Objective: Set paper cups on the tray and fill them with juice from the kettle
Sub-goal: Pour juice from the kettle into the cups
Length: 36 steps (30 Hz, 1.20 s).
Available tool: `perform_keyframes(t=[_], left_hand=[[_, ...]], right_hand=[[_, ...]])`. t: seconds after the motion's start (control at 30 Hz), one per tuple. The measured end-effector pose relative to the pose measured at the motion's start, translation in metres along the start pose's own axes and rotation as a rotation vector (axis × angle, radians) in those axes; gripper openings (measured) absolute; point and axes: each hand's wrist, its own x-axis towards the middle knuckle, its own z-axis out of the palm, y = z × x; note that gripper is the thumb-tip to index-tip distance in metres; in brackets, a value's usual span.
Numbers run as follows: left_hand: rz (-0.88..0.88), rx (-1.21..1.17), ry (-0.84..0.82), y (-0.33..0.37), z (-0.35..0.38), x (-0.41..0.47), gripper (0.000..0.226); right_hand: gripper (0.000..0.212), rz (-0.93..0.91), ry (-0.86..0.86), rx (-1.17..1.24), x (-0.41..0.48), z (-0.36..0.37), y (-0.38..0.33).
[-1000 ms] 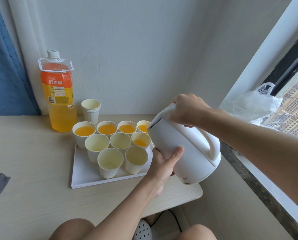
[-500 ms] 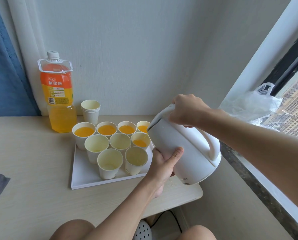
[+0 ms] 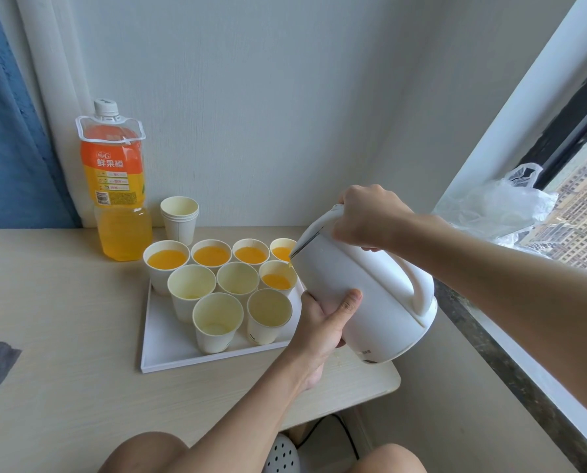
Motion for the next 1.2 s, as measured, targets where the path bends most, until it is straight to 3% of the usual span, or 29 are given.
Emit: perform_keyframes(t=[1.2], left_hand=[[0.004,0.054,-0.012,-0.015,-0.009,0.015,0.078]], right_hand=[[0.016,0.022,0.011,0.036,-0.003,0.003,0.006]])
